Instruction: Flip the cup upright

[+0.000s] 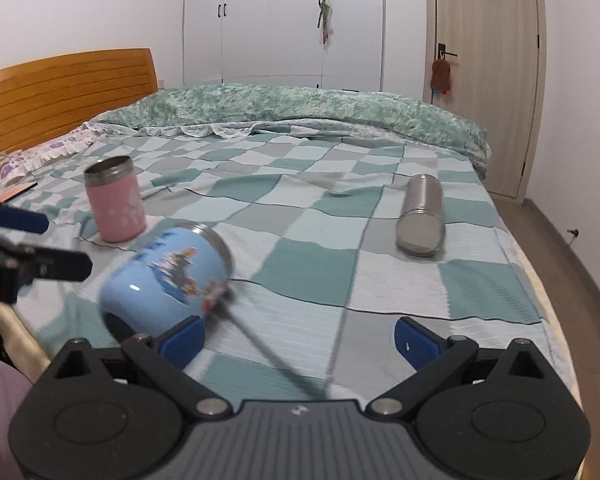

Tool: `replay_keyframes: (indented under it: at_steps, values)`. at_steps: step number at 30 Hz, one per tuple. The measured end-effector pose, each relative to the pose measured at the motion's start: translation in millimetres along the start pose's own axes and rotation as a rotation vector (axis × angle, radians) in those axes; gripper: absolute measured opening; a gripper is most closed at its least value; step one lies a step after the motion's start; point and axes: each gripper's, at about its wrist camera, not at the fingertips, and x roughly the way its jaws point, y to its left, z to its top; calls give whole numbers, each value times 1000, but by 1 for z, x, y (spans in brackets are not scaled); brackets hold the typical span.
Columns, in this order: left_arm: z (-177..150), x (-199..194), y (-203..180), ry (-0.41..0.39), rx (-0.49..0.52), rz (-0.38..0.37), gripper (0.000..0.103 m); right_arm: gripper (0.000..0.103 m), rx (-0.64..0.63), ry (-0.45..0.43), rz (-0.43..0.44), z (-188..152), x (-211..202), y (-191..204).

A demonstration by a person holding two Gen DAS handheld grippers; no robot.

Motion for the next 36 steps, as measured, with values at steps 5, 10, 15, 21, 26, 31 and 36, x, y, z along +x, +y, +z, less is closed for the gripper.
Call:
replay_keyframes:
  at_steps: [5,10,15,21,26,31,36]
  values:
    - [18,35,-11,128,-44,-5,103,101,-54,-26,13,-3,14,-18]
    - [31,73,-13,263,-74,-4,103,101,-79,-37,65,-1,34,-30]
    - [38,97,-16,323,-34,36,103,101,-109,-36,112,3,53,-34]
    - [40,117,-16,396,-31,37,101,101,-123,-27,159,4,67,-35]
    - [36,131,-19,452,-38,12,88,101,-139,-14,170,0,73,-33]
    - [33,126,-21,429,-21,7,87,101,-137,-15,166,-1,72,-33]
    - [33,120,-21,408,-15,4,87,101,-143,-13,155,1,68,-30]
